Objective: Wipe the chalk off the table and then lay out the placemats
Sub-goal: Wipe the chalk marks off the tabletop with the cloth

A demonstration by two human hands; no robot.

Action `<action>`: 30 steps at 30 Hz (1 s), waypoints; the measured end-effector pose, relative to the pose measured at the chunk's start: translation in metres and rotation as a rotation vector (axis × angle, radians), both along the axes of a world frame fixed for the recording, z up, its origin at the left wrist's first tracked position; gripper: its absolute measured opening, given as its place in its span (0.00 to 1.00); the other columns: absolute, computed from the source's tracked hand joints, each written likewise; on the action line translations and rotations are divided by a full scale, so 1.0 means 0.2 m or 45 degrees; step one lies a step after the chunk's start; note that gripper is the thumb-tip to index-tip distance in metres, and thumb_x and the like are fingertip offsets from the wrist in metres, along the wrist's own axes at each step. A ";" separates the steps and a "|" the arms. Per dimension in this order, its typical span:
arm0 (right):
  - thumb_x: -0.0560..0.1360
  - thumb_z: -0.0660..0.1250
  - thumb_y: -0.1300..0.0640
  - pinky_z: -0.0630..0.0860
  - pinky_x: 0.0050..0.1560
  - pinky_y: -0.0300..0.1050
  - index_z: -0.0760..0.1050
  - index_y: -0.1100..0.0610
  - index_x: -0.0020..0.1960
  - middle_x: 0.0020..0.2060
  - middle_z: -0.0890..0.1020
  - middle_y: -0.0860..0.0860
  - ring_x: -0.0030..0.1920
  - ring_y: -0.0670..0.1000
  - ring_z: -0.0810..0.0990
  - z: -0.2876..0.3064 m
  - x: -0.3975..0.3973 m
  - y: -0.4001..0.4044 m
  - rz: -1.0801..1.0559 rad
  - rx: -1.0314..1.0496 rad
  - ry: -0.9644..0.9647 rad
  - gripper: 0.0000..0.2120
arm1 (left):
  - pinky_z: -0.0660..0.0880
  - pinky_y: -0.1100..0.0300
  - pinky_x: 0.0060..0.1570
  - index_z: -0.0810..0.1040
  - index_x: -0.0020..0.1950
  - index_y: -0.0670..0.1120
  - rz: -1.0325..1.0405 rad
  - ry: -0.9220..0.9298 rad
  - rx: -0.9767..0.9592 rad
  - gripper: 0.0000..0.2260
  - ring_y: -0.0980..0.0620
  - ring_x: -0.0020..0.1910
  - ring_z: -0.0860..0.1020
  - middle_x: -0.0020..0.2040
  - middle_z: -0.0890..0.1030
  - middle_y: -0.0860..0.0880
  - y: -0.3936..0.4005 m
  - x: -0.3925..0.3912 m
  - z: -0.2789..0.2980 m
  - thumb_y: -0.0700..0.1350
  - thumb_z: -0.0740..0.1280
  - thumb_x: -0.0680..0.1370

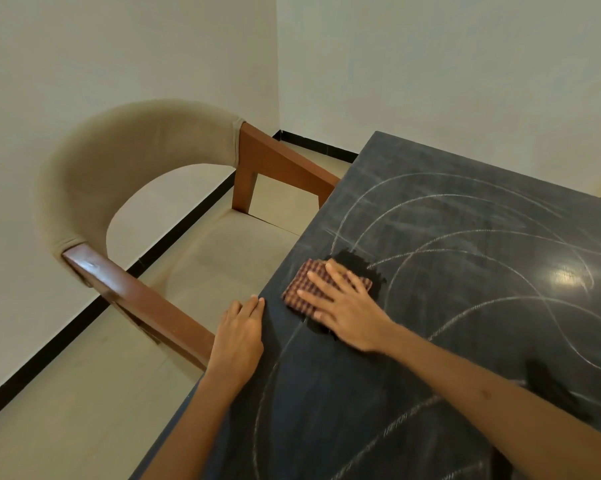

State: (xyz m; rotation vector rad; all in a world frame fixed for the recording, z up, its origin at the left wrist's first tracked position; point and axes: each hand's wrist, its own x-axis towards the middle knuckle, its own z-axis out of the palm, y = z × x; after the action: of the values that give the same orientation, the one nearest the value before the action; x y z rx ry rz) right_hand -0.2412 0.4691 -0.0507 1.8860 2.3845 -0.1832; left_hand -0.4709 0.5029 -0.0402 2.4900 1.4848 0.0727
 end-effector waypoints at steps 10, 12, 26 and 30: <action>0.82 0.39 0.42 0.35 0.74 0.60 0.46 0.42 0.78 0.79 0.45 0.50 0.77 0.58 0.37 0.01 0.29 0.44 -0.410 -0.046 -0.060 0.24 | 0.62 0.62 0.65 0.51 0.79 0.47 -0.007 -0.054 -0.033 0.27 0.51 0.64 0.63 0.78 0.56 0.50 -0.02 -0.04 -0.03 0.38 0.54 0.81; 0.78 0.30 0.37 0.33 0.74 0.60 0.44 0.41 0.78 0.79 0.44 0.50 0.77 0.59 0.36 0.00 0.16 0.33 -0.240 -0.006 -0.054 0.29 | 0.63 0.62 0.62 0.53 0.78 0.45 0.026 -0.100 -0.047 0.26 0.52 0.62 0.64 0.77 0.59 0.50 -0.03 -0.03 -0.02 0.38 0.54 0.81; 0.83 0.40 0.42 0.38 0.73 0.67 0.45 0.40 0.78 0.79 0.44 0.48 0.76 0.61 0.35 0.02 0.17 0.48 -0.201 -0.027 -0.028 0.24 | 0.77 0.53 0.39 0.82 0.49 0.37 -0.047 0.254 0.149 0.12 0.45 0.38 0.76 0.43 0.79 0.42 -0.01 0.03 0.02 0.36 0.74 0.66; 0.83 0.42 0.43 0.39 0.73 0.68 0.46 0.42 0.79 0.79 0.45 0.50 0.77 0.62 0.37 0.02 0.27 0.65 -0.367 -0.084 -0.037 0.24 | 0.74 0.54 0.50 0.78 0.59 0.38 -0.094 0.289 0.127 0.13 0.46 0.47 0.75 0.52 0.78 0.42 -0.02 0.04 0.04 0.39 0.67 0.76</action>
State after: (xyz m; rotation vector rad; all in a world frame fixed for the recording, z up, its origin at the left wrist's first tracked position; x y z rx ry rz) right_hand -0.1877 0.5988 -0.0462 2.1754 2.0510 -0.2499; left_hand -0.4627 0.4989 -0.0322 2.7067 1.5039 -0.1581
